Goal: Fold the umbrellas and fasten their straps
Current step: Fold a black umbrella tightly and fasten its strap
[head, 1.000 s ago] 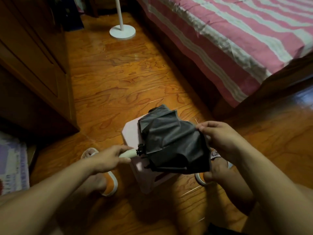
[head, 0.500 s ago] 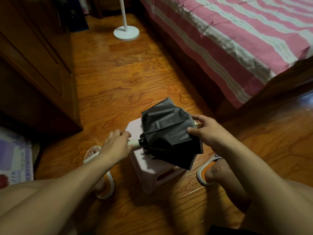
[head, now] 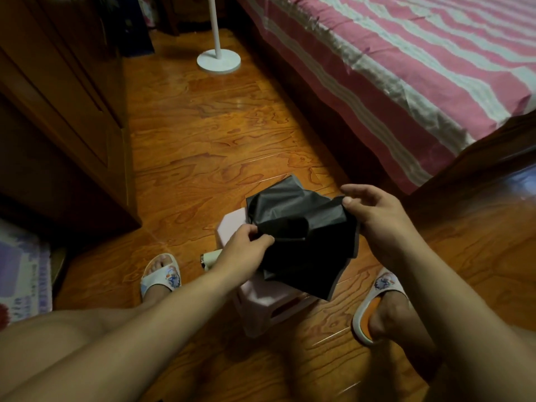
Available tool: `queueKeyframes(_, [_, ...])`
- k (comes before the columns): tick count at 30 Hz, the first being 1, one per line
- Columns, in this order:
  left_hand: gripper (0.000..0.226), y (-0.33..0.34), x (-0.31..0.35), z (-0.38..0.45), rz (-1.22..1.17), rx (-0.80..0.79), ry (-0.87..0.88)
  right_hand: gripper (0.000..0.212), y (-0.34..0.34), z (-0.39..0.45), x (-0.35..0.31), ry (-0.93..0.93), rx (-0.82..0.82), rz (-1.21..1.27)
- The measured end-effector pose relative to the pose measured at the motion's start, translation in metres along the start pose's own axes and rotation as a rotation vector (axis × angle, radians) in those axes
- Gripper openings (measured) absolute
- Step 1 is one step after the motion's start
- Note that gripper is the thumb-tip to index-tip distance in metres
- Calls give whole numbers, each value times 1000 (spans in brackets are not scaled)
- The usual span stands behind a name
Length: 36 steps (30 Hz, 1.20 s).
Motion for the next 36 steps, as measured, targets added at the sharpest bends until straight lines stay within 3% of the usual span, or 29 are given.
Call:
queueKeyframes(3, [20,-3,6,1,89,-55,125,23,3,4,1,42,19,32])
queueKeyframes(4, [27,-4,6,1,102,-71,168,23,4,6,1,60,26,51])
queueKeyframes(8, [91,-4,4,4,26,-214,184,22,4,14,-8,84,66,127])
queueKeyframes(12, [115,-2,14,-1,55,-362,198,19,3,18,-18,63,59,81])
queueKeyframes(15, [125,-3,17,-3,73,-365,211,16,6,21,-21,62,70,31])
queueKeyframes(17, [114,-5,20,-6,53,-320,257,16,9,21,-23,57,82,-17])
queueKeyframes(19, [88,-7,26,-7,18,-263,338,17,13,19,-26,48,63,-60])
queueKeyframes(22, [49,-19,31,-1,113,-29,472,18,18,15,-34,10,22,-90])
queueKeyframes(24, [34,-25,34,3,158,94,475,19,19,11,-42,-44,-28,-130])
queueKeyframes(26, [21,-26,35,4,82,116,399,21,18,6,-49,-92,-102,-224])
queueKeyframes(29, [16,-30,35,8,-64,166,271,23,13,0,-55,-180,-130,-413])
queueKeyframes(31, [17,-32,37,10,-127,178,230,20,9,-1,-57,-201,-96,-380])
queueKeyframes(36, [18,-38,62,4,-223,193,381,19,6,-2,-54,-173,-78,-268])
Point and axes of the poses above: each hand's wrist, its own z-axis towards the middle knuckle, its own y-axis out of the palm, x = y × z, the point moved 5 cm from there along z, towards the middle knuckle, and after that the axes turned 3 degrees about x, right-handed, at the moved point
